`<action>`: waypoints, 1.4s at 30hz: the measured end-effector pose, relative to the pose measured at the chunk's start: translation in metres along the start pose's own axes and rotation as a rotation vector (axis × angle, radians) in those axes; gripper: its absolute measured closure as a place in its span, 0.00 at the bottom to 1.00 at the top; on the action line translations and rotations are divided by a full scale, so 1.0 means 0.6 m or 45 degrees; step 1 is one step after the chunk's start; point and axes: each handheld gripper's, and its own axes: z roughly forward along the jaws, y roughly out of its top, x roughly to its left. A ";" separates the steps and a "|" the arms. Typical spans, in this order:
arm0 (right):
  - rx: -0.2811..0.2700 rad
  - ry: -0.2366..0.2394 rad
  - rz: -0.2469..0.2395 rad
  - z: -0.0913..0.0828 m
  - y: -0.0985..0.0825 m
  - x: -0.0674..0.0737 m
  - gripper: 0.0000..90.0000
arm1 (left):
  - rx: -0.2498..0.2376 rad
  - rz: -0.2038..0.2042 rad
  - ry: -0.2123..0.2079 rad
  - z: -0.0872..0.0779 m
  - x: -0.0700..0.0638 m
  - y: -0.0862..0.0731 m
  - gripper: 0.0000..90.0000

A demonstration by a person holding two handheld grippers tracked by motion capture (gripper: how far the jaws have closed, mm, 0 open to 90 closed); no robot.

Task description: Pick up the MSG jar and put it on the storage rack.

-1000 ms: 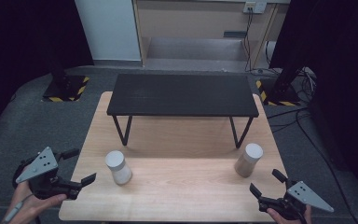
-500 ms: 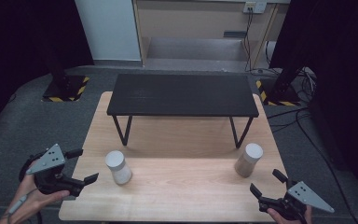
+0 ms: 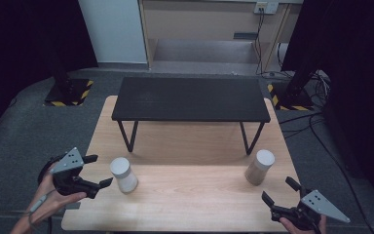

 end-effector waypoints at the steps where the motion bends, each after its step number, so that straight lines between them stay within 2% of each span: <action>1: 0.000 -0.001 -0.001 0.000 0.000 0.000 0.02 | 0.006 0.002 -0.006 0.006 0.002 0.001 0.04; 4: -0.003 -0.003 -0.001 -0.001 0.000 0.001 0.02 | 0.020 -0.001 -0.011 0.023 0.002 0.001 0.04; 9: -0.005 -0.005 0.000 -0.002 0.000 0.000 0.02 | 0.017 -0.041 -0.023 0.050 0.004 -0.009 0.04; 18: -0.007 -0.008 -0.002 -0.002 0.000 0.001 0.02 | 0.025 -0.031 -0.010 0.088 0.002 -0.013 0.10; 21: -0.006 -0.007 -0.003 -0.002 0.000 0.001 0.02 | 0.011 -0.016 0.005 0.094 -0.002 -0.016 0.13; 22: -0.008 -0.007 -0.002 -0.002 0.000 0.001 0.02 | 0.002 -0.013 0.003 0.095 -0.003 -0.018 0.18; 25: -0.008 -0.006 -0.003 -0.002 0.000 0.001 0.02 | 0.018 0.015 0.012 0.101 -0.006 -0.017 0.21; 26: -0.007 -0.006 -0.003 -0.002 0.000 0.001 0.02 | 0.020 0.026 0.010 0.103 -0.006 -0.017 0.28; 28: -0.008 -0.006 -0.004 -0.002 0.000 0.001 0.02 | 0.015 0.038 0.037 0.103 -0.011 -0.018 0.29; 29: -0.010 -0.006 -0.005 -0.003 -0.001 0.002 0.02 | 0.005 0.032 0.040 0.103 -0.010 -0.020 0.35; 30: -0.011 -0.007 -0.005 -0.003 -0.001 0.002 0.02 | -0.004 0.018 0.030 0.103 -0.006 -0.023 0.35; 37: -0.012 -0.003 -0.006 -0.002 -0.001 0.001 0.02 | -0.018 0.015 0.040 0.101 -0.010 -0.028 0.36; 42: -0.014 0.001 -0.003 -0.002 -0.001 0.001 0.02 | -0.008 0.021 0.013 0.099 -0.005 -0.022 0.36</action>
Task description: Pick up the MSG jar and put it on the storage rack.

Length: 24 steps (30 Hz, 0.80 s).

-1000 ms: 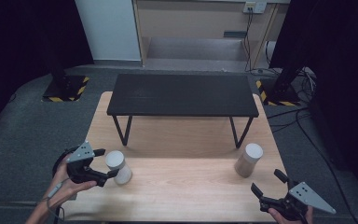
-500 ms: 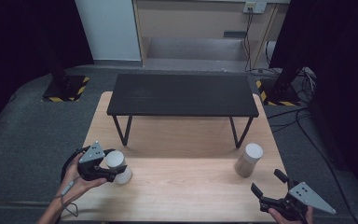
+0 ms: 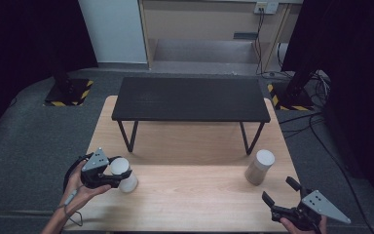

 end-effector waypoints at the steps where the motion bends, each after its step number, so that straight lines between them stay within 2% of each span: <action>1: 0.000 0.002 0.000 0.000 0.000 0.000 0.02 | -0.007 -0.002 -0.007 -0.001 0.000 0.001 0.36; 6: 0.000 0.003 -0.002 0.000 0.000 0.000 0.02 | -0.035 0.029 -0.055 -0.015 -0.001 0.021 0.36; 11: 0.000 0.004 -0.004 0.001 0.000 0.000 0.02 | -0.060 0.071 -0.130 -0.032 0.004 0.061 0.36; 20: -0.001 0.005 -0.006 0.001 0.000 0.001 0.02 | -0.067 0.216 -0.347 -0.062 0.012 0.158 0.36; 24: 0.002 0.010 -0.005 0.001 0.001 0.000 0.02 | -0.065 0.257 -0.421 -0.072 0.012 0.200 0.36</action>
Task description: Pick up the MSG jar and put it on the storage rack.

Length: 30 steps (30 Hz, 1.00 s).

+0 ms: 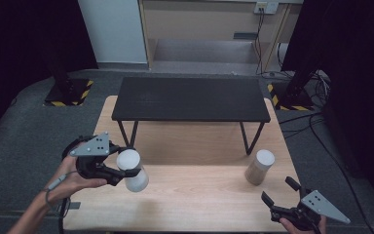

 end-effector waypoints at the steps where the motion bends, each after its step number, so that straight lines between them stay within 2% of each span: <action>1: -0.001 0.001 -0.001 0.000 0.000 0.000 0.02 | 0.002 0.014 -0.011 -0.002 -0.001 0.010 0.36; 4: -0.002 0.001 0.000 0.000 0.000 0.000 0.02 | 0.003 0.044 -0.023 -0.008 -0.004 0.039 0.36; 9: -0.004 0.004 0.001 0.000 0.000 -0.001 0.02 | 0.009 0.043 -0.045 -0.019 0.003 0.081 0.36; 11: -0.003 0.003 0.001 0.000 0.000 -0.001 0.02 | 0.020 0.045 -0.030 -0.023 0.006 0.099 0.36; 21: -0.007 0.003 0.009 0.000 -0.002 -0.003 0.02 | -0.004 0.017 0.076 -0.045 0.034 0.180 0.36; 26: -0.009 0.003 0.011 -0.001 -0.002 -0.004 0.02 | 0.020 0.022 0.118 -0.052 0.042 0.224 0.36; 30: -0.011 0.003 0.014 -0.001 -0.002 -0.005 0.02 | 0.007 0.004 0.140 -0.055 0.052 0.243 0.36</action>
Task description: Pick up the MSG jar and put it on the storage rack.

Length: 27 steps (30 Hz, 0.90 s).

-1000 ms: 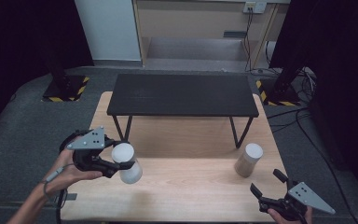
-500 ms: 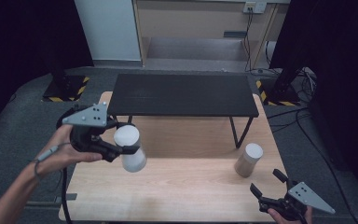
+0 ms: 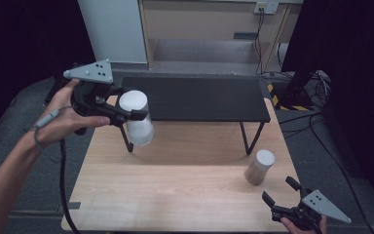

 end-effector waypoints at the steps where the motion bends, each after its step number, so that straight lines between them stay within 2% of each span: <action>1: 0.000 0.000 0.001 0.000 0.000 0.000 0.02 | 0.007 -0.003 0.003 0.001 0.003 0.004 0.36; 5: -0.002 0.001 0.003 -0.001 0.000 -0.001 0.02 | 0.010 -0.036 0.050 0.008 0.011 0.007 0.36; 7: -0.002 0.000 0.003 -0.001 0.000 -0.001 0.02 | 0.005 -0.082 0.095 0.016 0.018 0.004 0.36; 13: -0.002 -0.003 0.006 -0.002 0.000 -0.002 0.02 | 0.014 -0.167 0.232 0.042 0.036 0.000 0.36; 20: -0.007 -0.006 0.011 -0.003 -0.001 -0.003 0.02 | 0.016 -0.257 0.418 0.080 0.059 -0.004 0.36; 24: -0.008 -0.006 0.012 -0.004 -0.002 -0.005 0.02 | -0.002 -0.323 0.477 0.096 0.075 -0.008 0.36; 27: -0.010 -0.009 0.017 -0.004 -0.002 -0.005 0.02 | 0.011 -0.349 0.529 0.110 0.082 -0.006 0.36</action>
